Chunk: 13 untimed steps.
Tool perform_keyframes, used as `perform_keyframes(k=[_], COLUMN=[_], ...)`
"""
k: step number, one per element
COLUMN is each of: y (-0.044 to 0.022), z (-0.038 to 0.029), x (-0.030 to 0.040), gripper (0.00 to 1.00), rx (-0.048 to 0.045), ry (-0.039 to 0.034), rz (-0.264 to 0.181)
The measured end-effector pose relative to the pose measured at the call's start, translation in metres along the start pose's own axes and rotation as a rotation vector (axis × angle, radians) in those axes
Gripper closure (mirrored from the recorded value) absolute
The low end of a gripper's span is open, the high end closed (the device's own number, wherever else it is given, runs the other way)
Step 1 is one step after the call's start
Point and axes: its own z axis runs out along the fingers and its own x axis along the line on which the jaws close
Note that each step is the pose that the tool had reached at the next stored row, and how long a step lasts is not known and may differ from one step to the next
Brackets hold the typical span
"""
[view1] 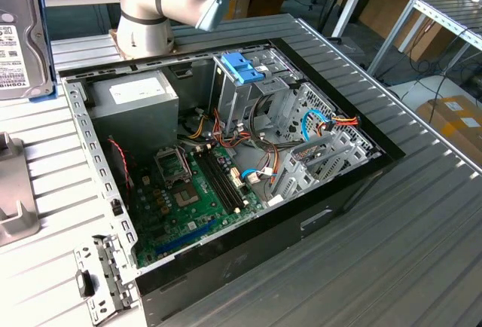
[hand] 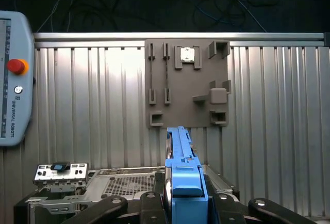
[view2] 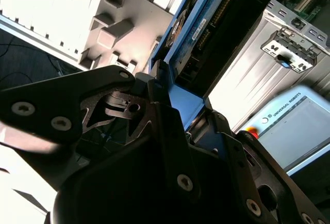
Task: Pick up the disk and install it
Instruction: 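Pick up the disk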
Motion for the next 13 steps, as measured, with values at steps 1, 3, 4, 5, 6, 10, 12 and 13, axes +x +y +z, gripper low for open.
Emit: perform_keyframes(k=[1, 3, 4, 5, 6, 10, 12, 13], y=[-0.0005, -0.0017, -0.0025, -0.0029, -0.0034, -0.005, -0.0058, -0.0063], z=[0.0, -0.0001, -0.0002, -0.0002, -0.0002, -0.0003, -0.0004, -0.0004], x=[0.0002, 0.0007, 0.0009, 0.0011, 0.0012, 0.0018, 0.0021, 0.0022], gripper=[0.63, 0.63, 0.63, 0.63, 0.63, 0.63, 0.63, 0.63], rx=[0.0, 0.0, 0.0, 0.0, 0.0, 0.0001, 0.0, 0.0], ry=[0.0, 0.0, 0.0, 0.0, 0.0, 0.0, 0.0, 0.0], rz=[0.0, 0.0, 0.0, 0.0, 0.0, 0.0, 0.0, 0.0])
